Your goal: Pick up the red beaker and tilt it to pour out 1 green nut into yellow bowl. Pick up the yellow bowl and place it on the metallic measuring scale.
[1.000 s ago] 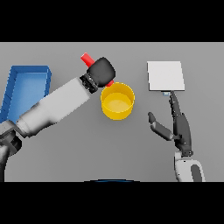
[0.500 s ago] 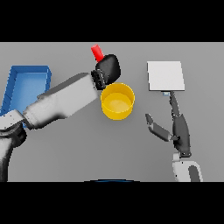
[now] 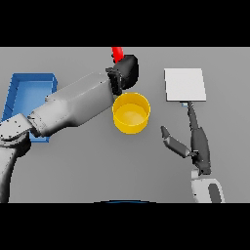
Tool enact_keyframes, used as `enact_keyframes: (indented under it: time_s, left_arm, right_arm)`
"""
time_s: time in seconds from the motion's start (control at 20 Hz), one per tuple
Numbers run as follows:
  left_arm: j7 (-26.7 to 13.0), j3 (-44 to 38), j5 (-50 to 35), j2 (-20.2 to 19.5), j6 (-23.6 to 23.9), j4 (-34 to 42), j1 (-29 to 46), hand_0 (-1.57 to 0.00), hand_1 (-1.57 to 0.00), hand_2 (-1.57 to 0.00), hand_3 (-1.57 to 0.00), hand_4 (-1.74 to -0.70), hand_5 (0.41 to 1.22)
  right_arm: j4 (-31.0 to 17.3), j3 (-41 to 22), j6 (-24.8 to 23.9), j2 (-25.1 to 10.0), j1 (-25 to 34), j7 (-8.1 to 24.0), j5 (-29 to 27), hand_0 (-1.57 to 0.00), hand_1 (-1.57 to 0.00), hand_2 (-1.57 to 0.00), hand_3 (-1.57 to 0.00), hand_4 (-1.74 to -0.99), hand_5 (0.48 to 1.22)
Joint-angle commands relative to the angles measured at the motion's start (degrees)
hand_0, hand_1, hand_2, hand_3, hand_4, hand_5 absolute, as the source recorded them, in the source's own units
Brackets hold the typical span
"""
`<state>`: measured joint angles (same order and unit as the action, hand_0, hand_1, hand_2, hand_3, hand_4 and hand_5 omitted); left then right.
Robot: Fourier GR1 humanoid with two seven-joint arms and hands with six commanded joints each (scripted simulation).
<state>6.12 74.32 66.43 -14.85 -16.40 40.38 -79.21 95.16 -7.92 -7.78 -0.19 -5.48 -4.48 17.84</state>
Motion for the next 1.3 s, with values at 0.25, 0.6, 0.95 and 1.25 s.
enact_keyframes:
  time_s: [0.25, 0.6, 0.95, 1.25]
  left_arm:
    - [1.7, -6.1, -4.9, -5.0, 4.3, -5.5, -9.5, -1.57, -1.57, -1.46, -1.04, -1.70, 1.221]
    - [-4.2, -21.7, -20.9, -9.4, 5.6, -19.6, -14.3, -1.57, -1.57, -1.55, -1.38, -1.73, 1.221]
    - [-6.8, -38.4, -42.9, -18.6, 13.8, -25.1, -5.8, -1.57, -1.57, -1.57, -1.43, -1.74, 1.221]
    - [-17.3, -45.6, -57.3, -24.4, 25.0, -15.9, 9.1, -1.57, -1.57, -1.57, -1.45, -1.74, 1.221]
  right_arm:
    - [0.7, 0.4, 0.4, -0.5, 0.0, -1.4, -0.8, 0.00, 0.00, 0.00, 0.00, -1.186, 0.596]
    - [-0.1, 1.3, 2.5, -0.4, 1.3, -0.7, -4.4, 0.00, 0.00, 0.00, 0.00, -1.199, 0.594]
    - [-1.6, 1.6, 3.2, -1.3, 1.7, -2.6, -4.7, 0.00, 0.00, 0.00, 0.00, -1.222, 0.586]
    - [-1.6, 1.3, 3.2, -2.3, 2.2, -2.5, -3.7, 0.00, 0.00, 0.00, 0.00, -1.212, 0.610]
